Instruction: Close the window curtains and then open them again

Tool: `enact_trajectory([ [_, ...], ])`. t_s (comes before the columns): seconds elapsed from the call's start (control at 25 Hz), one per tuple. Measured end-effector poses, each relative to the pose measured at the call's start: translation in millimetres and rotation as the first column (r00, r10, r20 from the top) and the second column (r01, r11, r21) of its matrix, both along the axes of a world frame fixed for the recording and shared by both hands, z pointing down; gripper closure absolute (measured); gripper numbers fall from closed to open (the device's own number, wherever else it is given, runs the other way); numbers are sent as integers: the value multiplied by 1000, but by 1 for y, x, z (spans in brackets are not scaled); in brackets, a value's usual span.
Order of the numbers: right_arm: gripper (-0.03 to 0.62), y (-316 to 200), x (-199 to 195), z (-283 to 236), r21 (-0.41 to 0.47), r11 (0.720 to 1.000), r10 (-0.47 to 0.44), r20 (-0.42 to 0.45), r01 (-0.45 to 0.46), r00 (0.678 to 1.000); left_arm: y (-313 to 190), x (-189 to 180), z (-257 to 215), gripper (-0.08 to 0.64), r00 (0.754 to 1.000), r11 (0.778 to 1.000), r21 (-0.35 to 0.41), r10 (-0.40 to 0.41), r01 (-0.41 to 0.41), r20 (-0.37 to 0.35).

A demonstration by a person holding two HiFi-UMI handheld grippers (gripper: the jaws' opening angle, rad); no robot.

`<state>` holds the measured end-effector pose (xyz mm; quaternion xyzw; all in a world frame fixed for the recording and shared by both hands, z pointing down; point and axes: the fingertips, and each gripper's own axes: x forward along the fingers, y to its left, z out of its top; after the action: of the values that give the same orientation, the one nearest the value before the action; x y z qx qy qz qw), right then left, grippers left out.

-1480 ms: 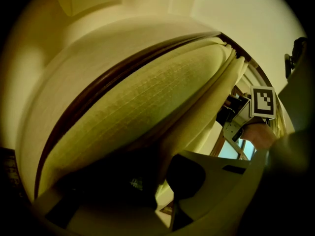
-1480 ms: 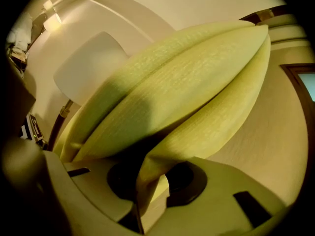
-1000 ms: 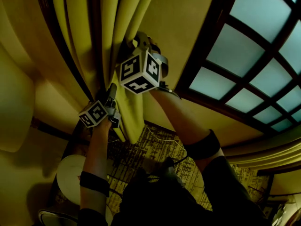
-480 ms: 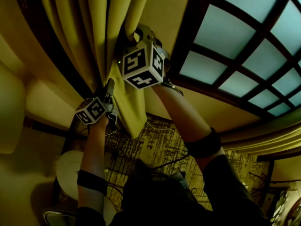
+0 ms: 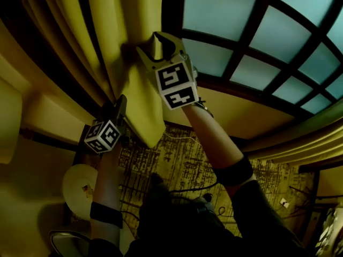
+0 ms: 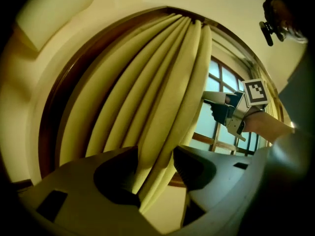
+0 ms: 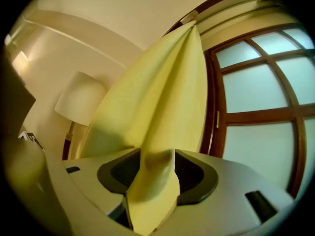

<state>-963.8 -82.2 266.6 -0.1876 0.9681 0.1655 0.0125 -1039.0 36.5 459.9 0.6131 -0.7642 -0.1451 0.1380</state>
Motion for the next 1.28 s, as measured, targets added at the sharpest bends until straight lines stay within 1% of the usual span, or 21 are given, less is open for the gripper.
enact_trajectory([
  [0.04, 358, -1, 23, 4, -24, 1000, 0, 11, 1, 1000, 2, 16, -1, 327, 1000, 1000, -8, 0, 0, 20],
  [0.08, 359, -1, 47, 7, -41, 999, -2, 19, 3, 1000, 5, 32, -3, 319, 999, 1000, -13, -7, 7, 35],
  [0.2, 359, -3, 125, 21, -72, 997, 2, 28, 0, 1000, 12, 80, -8, 320, 997, 998, -18, -52, 53, 60],
  [0.28, 396, -7, 184, 36, -99, 995, 19, 23, -16, 1000, 15, 116, -12, 321, 994, 997, -21, -72, 74, 84],
  [0.36, 397, -9, 239, 53, -128, 991, 32, 12, -30, 999, 17, 157, -17, 320, 989, 997, -27, -73, 77, 125],
  [0.44, 421, -9, 294, 72, -151, 987, 45, -11, -46, 999, 14, 202, -21, 321, 984, 998, -36, -53, 60, 170],
  [0.56, 465, -12, 374, 106, -189, 978, 78, -60, -88, 995, 4, 272, -20, 321, 973, 998, -70, 7, 9, 230],
  [0.64, 513, -15, 424, 125, -219, 968, 104, -86, -120, 991, -2, 316, -14, 341, 965, 995, -97, 45, -21, 258],
  [0.68, 541, -17, 447, 134, -236, 962, 118, -96, -137, 988, -5, 337, -10, 345, 963, 993, -111, 63, -35, 262],
  [0.76, 583, -21, 492, 151, -272, 946, 151, -116, -178, 982, -11, 376, -2, 365, 964, 988, -140, 106, -73, 244],
  [0.8, 591, -22, 513, 160, -288, 936, 170, -128, -201, 977, -14, 393, 2, 370, 964, 983, -156, 130, -96, 231],
  [0.92, 592, -22, 566, 180, -328, 907, 223, -158, -264, 962, -17, 433, 9, 442, 955, 967, -205, 197, -152, 222],
  [1.12, 592, -17, 629, 208, -376, 857, 300, -192, -353, 934, -30, 477, 22, 542, 936, 939, -252, 287, -233, 203],
  [1.28, 592, 1, 663, 240, -400, 814, 356, -228, -420, 906, -32, 502, 46, 560, 915, 913, -289, 352, -289, 196],
])
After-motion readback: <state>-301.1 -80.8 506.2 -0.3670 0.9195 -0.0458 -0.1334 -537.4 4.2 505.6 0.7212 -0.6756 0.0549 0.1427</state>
